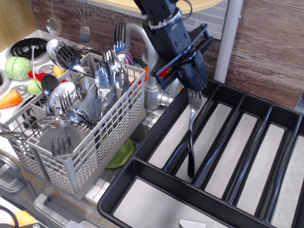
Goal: Put fork from basket to tray
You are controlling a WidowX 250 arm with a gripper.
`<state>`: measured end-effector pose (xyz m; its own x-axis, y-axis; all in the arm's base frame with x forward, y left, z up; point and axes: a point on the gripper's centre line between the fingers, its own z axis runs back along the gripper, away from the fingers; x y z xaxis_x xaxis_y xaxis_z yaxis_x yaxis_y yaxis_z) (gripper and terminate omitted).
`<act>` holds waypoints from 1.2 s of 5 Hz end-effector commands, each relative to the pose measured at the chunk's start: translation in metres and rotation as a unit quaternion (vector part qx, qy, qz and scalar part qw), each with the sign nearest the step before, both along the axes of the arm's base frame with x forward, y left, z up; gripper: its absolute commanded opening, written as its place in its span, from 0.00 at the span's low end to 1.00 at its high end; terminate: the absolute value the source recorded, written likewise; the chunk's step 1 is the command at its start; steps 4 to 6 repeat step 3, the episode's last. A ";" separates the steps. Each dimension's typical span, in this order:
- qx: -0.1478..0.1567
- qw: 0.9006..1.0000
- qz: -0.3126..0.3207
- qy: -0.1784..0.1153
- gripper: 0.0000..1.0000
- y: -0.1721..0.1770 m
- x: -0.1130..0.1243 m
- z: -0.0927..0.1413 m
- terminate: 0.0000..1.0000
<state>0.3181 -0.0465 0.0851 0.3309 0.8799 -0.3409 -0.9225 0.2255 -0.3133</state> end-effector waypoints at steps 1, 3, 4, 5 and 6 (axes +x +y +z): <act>-0.004 1.000 0.008 -0.016 1.00 0.000 0.003 0.004 0.00; -0.004 1.000 0.008 -0.016 1.00 0.000 0.003 0.004 1.00; -0.004 1.000 0.008 -0.016 1.00 0.000 0.003 0.004 1.00; -0.004 1.000 0.008 -0.016 1.00 0.000 0.003 0.004 1.00; -0.004 1.000 0.008 -0.016 1.00 0.000 0.003 0.004 1.00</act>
